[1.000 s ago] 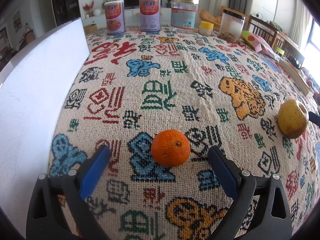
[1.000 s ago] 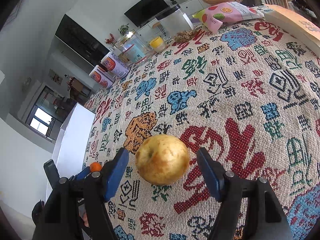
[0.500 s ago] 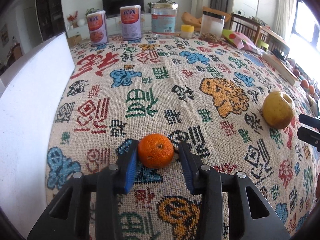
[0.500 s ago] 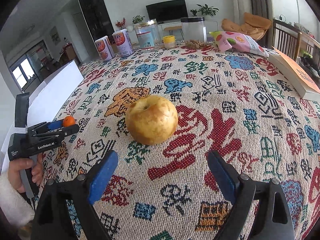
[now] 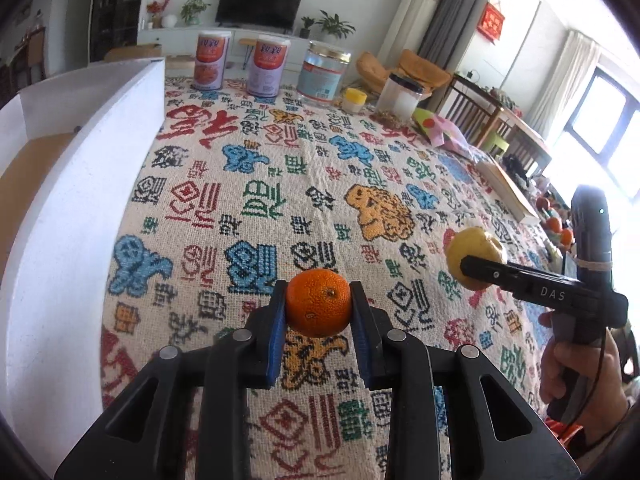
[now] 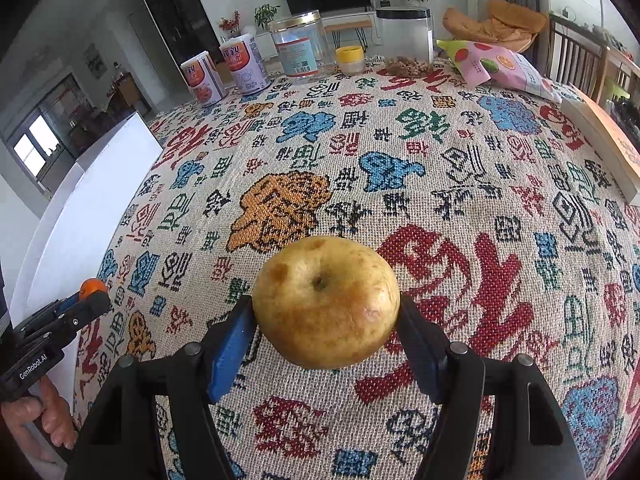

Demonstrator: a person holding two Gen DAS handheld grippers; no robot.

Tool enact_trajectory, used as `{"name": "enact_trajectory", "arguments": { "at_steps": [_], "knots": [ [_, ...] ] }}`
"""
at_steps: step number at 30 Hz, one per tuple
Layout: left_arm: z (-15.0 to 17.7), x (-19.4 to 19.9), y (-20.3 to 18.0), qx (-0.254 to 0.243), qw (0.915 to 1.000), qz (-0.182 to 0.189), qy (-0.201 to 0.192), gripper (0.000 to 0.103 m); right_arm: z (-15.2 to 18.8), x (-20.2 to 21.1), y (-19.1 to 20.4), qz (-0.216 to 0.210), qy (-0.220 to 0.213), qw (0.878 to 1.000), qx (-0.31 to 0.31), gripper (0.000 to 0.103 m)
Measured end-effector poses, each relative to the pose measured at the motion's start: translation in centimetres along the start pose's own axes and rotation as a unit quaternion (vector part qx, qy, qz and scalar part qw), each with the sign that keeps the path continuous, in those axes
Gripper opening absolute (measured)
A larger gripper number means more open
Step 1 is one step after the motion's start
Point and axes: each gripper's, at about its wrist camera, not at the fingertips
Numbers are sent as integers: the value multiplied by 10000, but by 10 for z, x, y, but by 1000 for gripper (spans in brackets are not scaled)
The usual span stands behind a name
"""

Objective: Organize fruits
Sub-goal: 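Carry the orange and pear into the white box and open both tools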

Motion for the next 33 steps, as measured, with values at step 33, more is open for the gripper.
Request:
{"name": "enact_trajectory", "arguments": {
  "at_steps": [33],
  "knots": [
    [-48,23,298,2263,9544,-1314,1440,31,-26,-122,421,-573,1476,9200,3585,70]
  ]
}}
Point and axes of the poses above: each gripper's, at about its wrist camera, not at the fingertips, and x roughly against the way its jaws point, y to its left, z to its underside, and after that the axes turned 5 degrees about -z, right-handed
